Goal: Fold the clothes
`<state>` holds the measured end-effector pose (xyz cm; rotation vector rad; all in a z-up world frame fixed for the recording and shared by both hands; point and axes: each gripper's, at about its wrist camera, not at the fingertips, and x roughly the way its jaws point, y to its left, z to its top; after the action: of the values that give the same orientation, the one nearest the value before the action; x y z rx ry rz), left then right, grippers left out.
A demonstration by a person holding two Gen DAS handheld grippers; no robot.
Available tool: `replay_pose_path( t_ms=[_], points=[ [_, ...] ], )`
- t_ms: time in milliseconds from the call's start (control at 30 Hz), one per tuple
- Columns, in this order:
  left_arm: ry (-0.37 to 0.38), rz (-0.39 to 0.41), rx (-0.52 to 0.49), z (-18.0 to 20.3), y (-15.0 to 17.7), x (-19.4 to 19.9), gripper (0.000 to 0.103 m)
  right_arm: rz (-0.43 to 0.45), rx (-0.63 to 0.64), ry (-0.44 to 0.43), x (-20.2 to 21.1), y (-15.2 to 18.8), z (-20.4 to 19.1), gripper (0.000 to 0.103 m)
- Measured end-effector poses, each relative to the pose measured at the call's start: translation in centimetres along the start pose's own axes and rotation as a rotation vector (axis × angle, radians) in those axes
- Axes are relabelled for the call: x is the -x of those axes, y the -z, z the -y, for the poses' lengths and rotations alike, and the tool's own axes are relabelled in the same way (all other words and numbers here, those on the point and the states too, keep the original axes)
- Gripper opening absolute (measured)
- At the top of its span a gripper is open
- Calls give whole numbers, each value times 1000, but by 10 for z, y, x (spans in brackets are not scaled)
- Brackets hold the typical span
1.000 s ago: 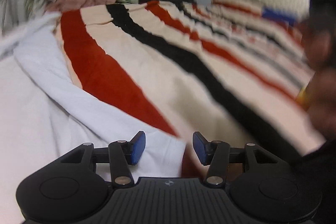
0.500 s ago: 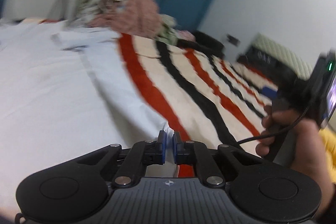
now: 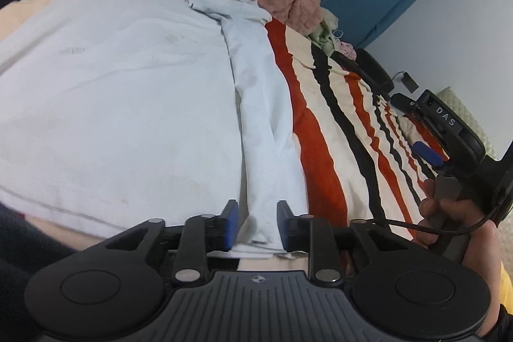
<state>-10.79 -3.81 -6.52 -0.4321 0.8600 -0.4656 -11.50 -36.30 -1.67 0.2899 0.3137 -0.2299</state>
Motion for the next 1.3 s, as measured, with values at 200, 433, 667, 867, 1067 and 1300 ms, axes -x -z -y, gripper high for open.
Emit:
replay_pose_path(
  t_ms=[200, 433, 667, 867, 1067, 1300],
  points=[
    [-54, 0, -175, 37, -4, -31, 49, -23, 12, -6, -5, 4, -3, 97],
    [-276, -28, -352, 63, 9, -83, 54, -38, 7, 3, -9, 6, 0, 97],
    [-438, -1, -209, 29, 5, -62, 51, -43, 11, 1, -8, 7, -1, 97],
    [-470, 3, -64, 0, -8, -35, 44, -50, 13, -7, -6, 8, -3, 97],
    [-401, -7, -35, -4, -24, -29, 70, -36, 18, -44, 1, 7, -10, 97],
    [-325, 21, -187, 34, -48, -81, 82, -52, 37, -39, -7, 10, -13, 97]
  ],
)
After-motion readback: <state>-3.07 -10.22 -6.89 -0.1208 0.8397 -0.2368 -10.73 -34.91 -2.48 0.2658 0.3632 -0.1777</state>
